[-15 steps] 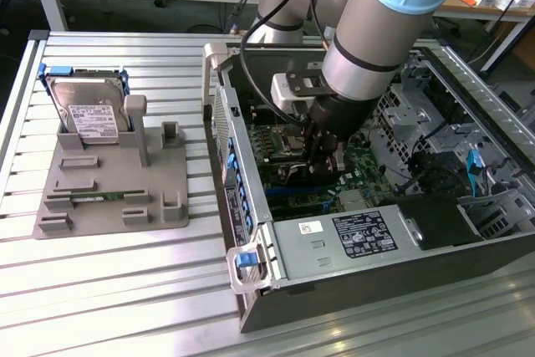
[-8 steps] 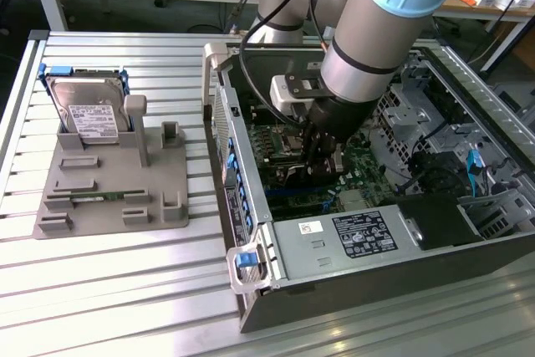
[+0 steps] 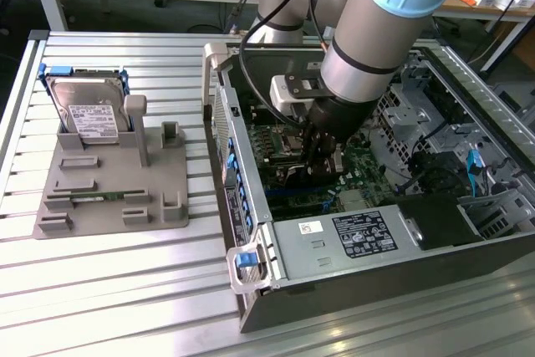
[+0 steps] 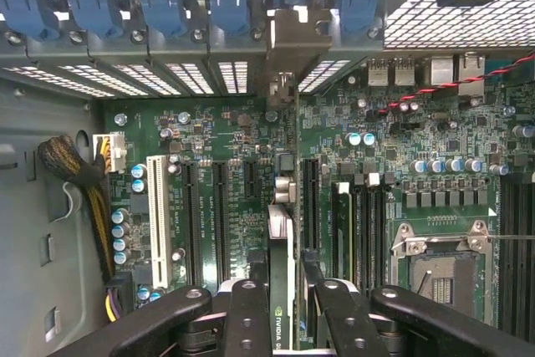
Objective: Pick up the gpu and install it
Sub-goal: 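Insert the gpu into the slot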
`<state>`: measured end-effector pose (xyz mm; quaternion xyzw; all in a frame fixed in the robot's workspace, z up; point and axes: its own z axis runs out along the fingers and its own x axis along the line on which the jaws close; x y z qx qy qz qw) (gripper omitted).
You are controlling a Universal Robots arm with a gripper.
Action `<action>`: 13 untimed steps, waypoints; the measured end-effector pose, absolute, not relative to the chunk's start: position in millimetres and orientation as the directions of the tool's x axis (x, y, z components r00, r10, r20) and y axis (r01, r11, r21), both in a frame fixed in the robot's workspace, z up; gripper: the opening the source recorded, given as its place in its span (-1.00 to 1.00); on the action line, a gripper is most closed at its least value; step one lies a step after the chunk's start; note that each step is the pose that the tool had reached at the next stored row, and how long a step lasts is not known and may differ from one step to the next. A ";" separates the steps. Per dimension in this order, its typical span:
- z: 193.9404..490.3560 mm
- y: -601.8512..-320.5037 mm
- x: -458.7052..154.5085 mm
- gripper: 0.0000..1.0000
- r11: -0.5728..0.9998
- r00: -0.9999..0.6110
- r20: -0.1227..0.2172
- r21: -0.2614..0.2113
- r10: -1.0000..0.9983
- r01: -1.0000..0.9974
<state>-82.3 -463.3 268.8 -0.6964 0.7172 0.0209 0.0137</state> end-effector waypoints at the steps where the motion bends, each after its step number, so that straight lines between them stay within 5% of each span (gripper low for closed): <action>1: 268.8 -463.3 -82.3 -0.48 0.029 -0.030 -0.048 0.011 -0.998 -1.000; 13: 266.4 -463.2 -83.0 -0.48 0.028 -0.028 -0.049 0.010 -0.998 -1.000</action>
